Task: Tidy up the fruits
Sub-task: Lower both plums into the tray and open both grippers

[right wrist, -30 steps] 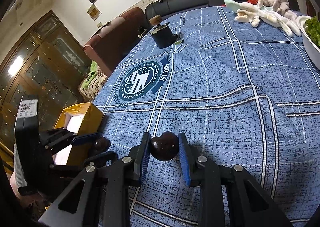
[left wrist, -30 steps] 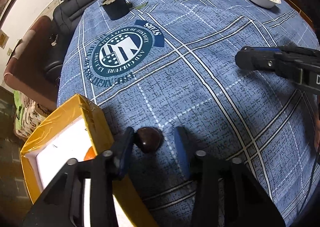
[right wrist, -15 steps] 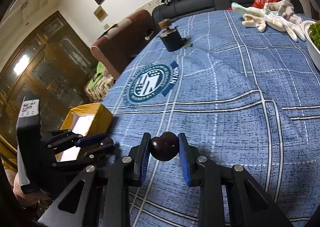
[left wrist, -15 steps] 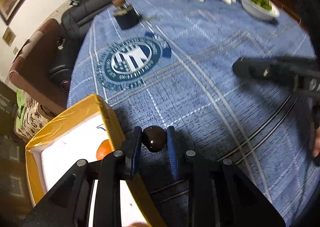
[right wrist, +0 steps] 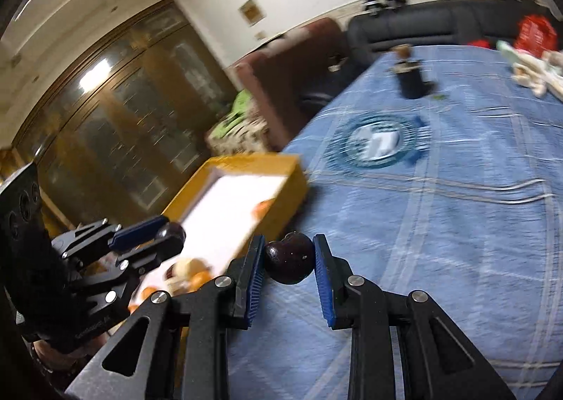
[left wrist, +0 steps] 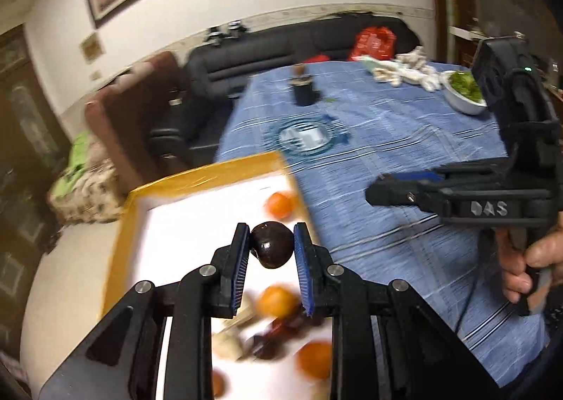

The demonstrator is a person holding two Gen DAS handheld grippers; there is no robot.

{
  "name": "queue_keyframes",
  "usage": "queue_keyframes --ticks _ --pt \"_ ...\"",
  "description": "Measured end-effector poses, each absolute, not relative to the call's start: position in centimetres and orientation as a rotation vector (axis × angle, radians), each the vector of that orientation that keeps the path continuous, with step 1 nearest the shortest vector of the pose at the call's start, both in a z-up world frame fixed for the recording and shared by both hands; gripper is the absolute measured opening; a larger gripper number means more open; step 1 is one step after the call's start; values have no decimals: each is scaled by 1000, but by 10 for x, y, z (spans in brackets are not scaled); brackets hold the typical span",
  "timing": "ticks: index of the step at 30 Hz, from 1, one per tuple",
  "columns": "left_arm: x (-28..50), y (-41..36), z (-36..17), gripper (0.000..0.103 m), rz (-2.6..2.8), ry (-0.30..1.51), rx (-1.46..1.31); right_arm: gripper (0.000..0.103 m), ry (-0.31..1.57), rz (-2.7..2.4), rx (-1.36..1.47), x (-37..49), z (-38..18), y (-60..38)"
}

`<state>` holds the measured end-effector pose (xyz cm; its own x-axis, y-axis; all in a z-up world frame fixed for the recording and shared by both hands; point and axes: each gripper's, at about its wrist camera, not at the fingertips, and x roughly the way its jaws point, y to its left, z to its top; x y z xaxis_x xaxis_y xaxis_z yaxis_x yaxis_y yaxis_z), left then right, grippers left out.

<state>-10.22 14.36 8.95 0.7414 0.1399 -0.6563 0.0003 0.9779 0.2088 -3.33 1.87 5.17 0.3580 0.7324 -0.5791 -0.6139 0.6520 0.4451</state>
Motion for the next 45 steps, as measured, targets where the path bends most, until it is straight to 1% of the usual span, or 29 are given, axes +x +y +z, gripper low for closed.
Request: queue_keyframes --ticks 8,17,30,45 --pt "-130 195 72 23 201 742 125 27 848 987 29 -88 55 94" --pt "-151 220 66 23 236 722 93 27 858 1003 -30 -123 47 135" --pt "-166 239 59 23 258 716 47 27 842 982 -38 -129 35 141" --pt "-207 262 90 23 331 606 -7 27 861 1031 -24 -122 45 170"
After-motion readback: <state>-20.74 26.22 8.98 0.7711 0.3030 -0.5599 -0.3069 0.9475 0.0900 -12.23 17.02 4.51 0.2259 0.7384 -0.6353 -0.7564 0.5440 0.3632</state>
